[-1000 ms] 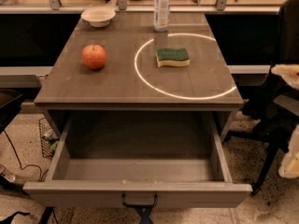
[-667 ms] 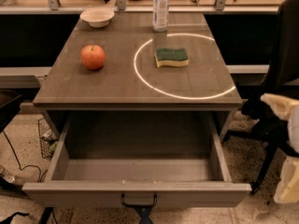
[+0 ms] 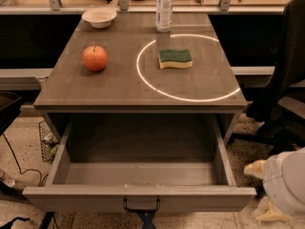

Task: Close top drawer

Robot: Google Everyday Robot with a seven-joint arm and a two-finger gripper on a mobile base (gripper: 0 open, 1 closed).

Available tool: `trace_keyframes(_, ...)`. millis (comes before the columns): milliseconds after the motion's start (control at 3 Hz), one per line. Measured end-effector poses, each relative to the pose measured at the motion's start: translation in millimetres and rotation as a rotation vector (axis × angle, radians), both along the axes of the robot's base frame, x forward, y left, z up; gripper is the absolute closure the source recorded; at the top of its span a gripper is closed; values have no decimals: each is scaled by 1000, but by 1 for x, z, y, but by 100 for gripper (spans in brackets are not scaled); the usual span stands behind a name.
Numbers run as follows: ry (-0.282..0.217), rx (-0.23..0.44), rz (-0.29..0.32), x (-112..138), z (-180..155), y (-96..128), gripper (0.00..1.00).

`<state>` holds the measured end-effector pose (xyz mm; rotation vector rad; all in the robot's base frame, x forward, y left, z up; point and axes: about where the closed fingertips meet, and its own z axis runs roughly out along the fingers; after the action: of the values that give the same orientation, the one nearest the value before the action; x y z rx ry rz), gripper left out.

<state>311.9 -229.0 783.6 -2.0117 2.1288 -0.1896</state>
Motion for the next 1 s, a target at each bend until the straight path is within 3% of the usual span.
trace_keyframes(667, 128, -7, -10, -50, -69, 11, 88)
trace_keyframes(1000, 199, 7, 28, -63, -102, 28, 100)
